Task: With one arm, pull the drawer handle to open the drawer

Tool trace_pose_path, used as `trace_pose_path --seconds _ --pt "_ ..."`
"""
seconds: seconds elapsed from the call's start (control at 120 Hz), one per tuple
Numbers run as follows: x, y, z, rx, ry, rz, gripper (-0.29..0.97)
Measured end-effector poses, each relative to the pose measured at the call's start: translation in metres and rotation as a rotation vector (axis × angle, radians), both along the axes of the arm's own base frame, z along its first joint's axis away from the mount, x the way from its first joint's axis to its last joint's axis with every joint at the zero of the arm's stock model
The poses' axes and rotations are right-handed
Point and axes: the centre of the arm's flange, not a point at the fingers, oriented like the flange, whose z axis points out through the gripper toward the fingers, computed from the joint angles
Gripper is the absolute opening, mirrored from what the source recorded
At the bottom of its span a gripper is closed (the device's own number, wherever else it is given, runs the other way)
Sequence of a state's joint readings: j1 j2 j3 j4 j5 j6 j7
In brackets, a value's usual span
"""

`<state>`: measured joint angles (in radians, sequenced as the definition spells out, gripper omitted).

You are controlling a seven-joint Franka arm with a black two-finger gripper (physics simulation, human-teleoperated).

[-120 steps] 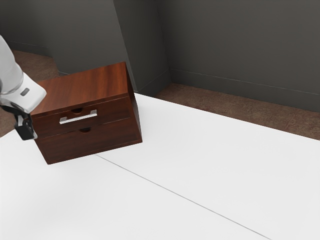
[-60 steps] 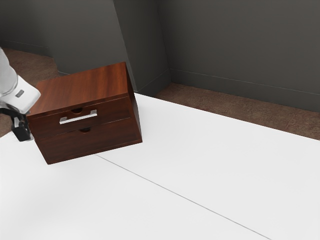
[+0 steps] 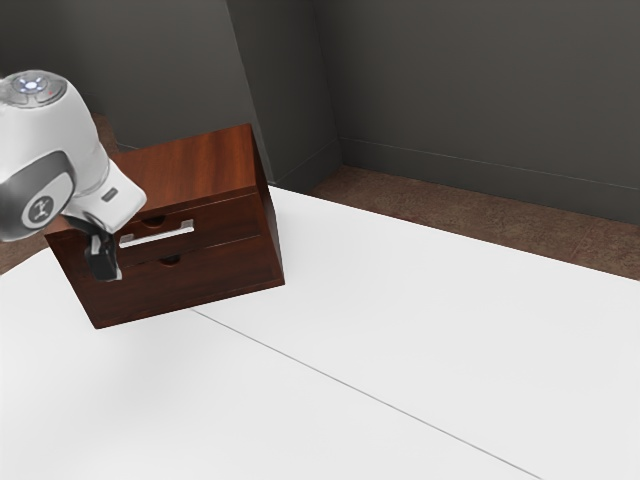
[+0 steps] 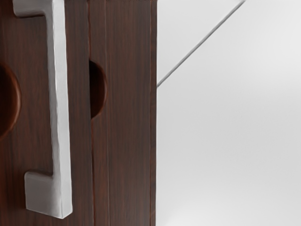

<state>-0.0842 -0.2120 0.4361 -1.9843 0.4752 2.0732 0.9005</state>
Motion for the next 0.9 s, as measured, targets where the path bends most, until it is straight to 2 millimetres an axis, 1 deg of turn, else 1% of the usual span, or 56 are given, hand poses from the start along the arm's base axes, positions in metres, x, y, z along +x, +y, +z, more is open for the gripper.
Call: trace_pose_path --seconds 0.1,0.233,0.283,0.358,0.467,0.6,0.725,0.8,0.9 --pt "0.009 -0.001 -0.008 0.003 0.011 -0.008 0.68" --pt "0.023 0.0 -0.007 0.021 0.009 -0.025 0.68" --pt "0.031 0.001 -0.015 0.023 0.02 -0.032 0.68" --pt "0.044 -0.007 -0.025 0.019 0.031 -0.056 0.68" --pt "0.053 -0.013 -0.032 0.014 0.032 -0.084 0.68" --pt "0.058 -0.007 -0.046 -0.006 0.039 -0.087 0.68" --pt "0.059 -0.001 -0.049 -0.011 0.034 -0.093 0.68" --pt "0.058 0.0 -0.048 -0.012 0.03 -0.101 0.67" --pt "0.056 -0.001 -0.052 -0.017 0.035 -0.11 0.68"
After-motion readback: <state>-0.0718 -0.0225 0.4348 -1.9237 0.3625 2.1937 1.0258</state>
